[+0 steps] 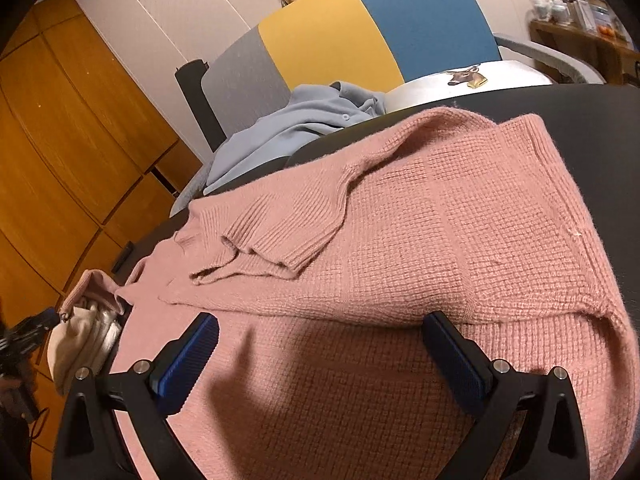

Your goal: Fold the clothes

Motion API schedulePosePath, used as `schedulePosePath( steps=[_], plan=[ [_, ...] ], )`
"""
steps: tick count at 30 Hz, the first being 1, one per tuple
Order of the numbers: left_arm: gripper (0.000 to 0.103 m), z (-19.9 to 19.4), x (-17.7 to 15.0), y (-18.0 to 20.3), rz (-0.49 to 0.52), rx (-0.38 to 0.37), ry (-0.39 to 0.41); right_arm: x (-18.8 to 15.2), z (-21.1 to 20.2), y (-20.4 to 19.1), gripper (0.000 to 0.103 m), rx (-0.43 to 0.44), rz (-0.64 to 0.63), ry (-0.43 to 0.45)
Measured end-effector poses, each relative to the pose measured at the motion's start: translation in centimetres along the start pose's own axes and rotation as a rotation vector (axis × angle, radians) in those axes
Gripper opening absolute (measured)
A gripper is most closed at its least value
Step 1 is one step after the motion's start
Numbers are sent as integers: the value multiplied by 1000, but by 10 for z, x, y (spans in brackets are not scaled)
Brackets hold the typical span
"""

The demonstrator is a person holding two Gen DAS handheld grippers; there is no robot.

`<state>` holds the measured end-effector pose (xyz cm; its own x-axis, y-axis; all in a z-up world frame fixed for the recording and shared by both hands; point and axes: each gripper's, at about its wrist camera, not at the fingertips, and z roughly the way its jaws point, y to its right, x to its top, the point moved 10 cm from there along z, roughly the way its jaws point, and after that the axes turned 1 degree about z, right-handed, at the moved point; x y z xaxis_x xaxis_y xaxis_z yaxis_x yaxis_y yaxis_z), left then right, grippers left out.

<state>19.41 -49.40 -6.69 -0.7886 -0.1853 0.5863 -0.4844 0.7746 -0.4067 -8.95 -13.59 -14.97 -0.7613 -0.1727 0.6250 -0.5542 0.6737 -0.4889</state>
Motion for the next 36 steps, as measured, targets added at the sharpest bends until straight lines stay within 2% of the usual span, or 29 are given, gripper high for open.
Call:
schedulePosePath(
  steps=[2, 3, 4, 6, 10, 14, 17, 20, 21, 22, 26, 29, 33, 36],
  plan=[
    [46, 20, 0, -6, 23, 63, -53, -1, -1, -1, 103, 4, 4, 2],
    [41, 28, -2, -11, 2, 67, -94, -1, -1, -1, 103, 7, 7, 3],
    [27, 35, -4, -18, -46, 45, -131, -1, -1, -1, 103, 9, 9, 5],
    [21, 38, -6, -26, -160, -27, -169, -1, -1, -1, 103, 13, 13, 7],
    [13, 34, -5, -40, -366, -211, -196, -1, -1, -2, 103, 13, 15, 11],
    [11, 35, 4, -49, -550, -413, -237, -1, -2, -3, 103, 18, 21, 15],
    [9, 34, 14, -62, -684, -526, -220, -1, -2, -3, 103, 22, 25, 18],
    [4, 24, 33, -68, -794, -658, -164, -1, -2, -4, 103, 21, 26, 19],
    [4, 19, 42, -65, -811, -710, -143, -1, -2, -4, 103, 22, 26, 19],
    [4, 13, 51, -61, -803, -731, -128, -1, -2, -4, 103, 22, 26, 19],
    [4, 9, 73, -58, -759, -680, -123, -1, -2, -4, 103, 23, 26, 19],
    [4, -4, 93, -43, -754, -742, -100, -1, -3, -4, 103, 24, 27, 20],
    [4, -36, 130, -5, -727, -888, -31, -1, -3, -3, 103, 24, 27, 21],
    [4, -63, 161, 38, -713, -1034, 12, -1, -3, -3, 103, 26, 28, 21]
  ],
)
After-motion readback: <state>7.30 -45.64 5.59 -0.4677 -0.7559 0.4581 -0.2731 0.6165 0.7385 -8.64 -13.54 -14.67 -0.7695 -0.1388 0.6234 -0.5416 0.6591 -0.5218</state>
